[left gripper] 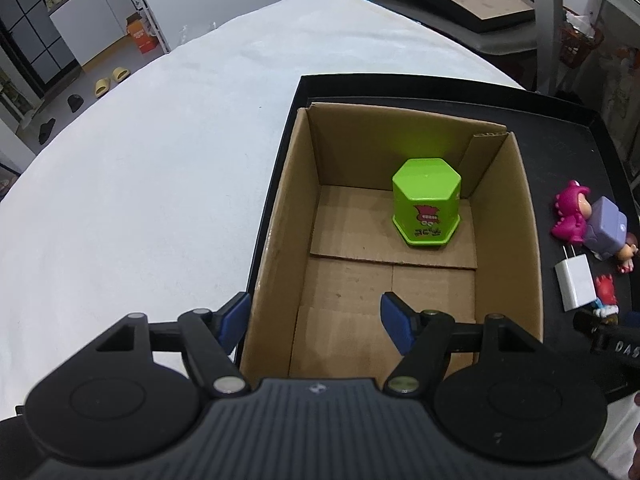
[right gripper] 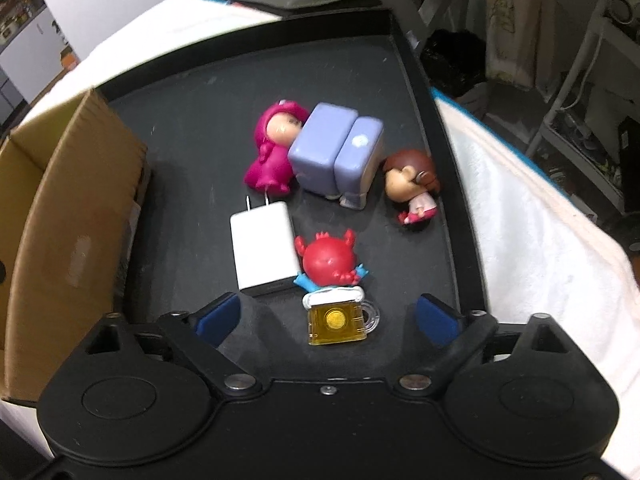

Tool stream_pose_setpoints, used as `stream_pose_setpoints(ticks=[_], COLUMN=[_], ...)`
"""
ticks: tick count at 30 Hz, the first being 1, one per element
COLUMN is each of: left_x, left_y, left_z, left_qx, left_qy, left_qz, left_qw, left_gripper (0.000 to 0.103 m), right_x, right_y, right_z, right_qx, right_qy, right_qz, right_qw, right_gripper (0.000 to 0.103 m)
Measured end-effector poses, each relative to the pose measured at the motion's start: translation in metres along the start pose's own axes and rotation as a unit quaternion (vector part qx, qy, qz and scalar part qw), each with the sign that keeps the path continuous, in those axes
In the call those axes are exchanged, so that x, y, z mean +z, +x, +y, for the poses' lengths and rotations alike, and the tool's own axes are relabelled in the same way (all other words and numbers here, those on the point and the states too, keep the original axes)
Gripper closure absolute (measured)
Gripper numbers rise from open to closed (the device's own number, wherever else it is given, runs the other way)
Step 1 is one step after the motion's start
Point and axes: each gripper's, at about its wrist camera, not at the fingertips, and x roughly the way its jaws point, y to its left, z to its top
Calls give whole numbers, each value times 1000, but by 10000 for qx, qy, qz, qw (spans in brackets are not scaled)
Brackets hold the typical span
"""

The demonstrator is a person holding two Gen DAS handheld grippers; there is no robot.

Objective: Organize rigid objects
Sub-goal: 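Reach the right tool to the red figure with mug keychain and grasp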

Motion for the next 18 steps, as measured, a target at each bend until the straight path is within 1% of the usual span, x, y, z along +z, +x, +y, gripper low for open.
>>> stream_pose_setpoints(ticks=[1,2,3,4,5,6,7,9,11,16,18], left_x=[1,1,1,2,2,3,2,3,4,3,3], left_y=[1,1,2,2,3,4,4,5,5,1,-1], left_z=[0,0,1,1,2,2,3,4,5,6,8], left_qx=[12,32,55,71,64,55,60,70,51,-3,-27], left_qy=[-19,-24,-24,-33,-47,-62,-78,-100,-113,-116,-120], left_qz=[6,13,24,35,43,46,51,57,47,0,-22], left_qw=[10000,10000,10000,10000,10000,10000,9999,9999,9999,9999,9999], left_gripper=[33,33,33,33,33,33,33,33,33,33,33], right_x=[0,0,-1,-1,-2,-1,-1,-2,-3,1,2], right_y=[2,1,1,0,-2,-4,-6,-8,-10,-24,-28], right_z=[0,1,1,0,-3,-7,-10,-17,-20,-23,-23], right_qx=[-76,-201,-309,-367,-381,-381,-384,-255,-179,310,397], right_qy=[-35,-106,-139,-134,-67,1,80,244,308,501,525], right_qz=[-28,-111,-159,-203,-252,-282,-309,-320,-302,-446,-492], right_qw=[10000,9997,9993,9990,9989,9989,9988,9989,9989,9973,9966], right_gripper=[21,26,35,39,48,60,64,67,68,68,68])
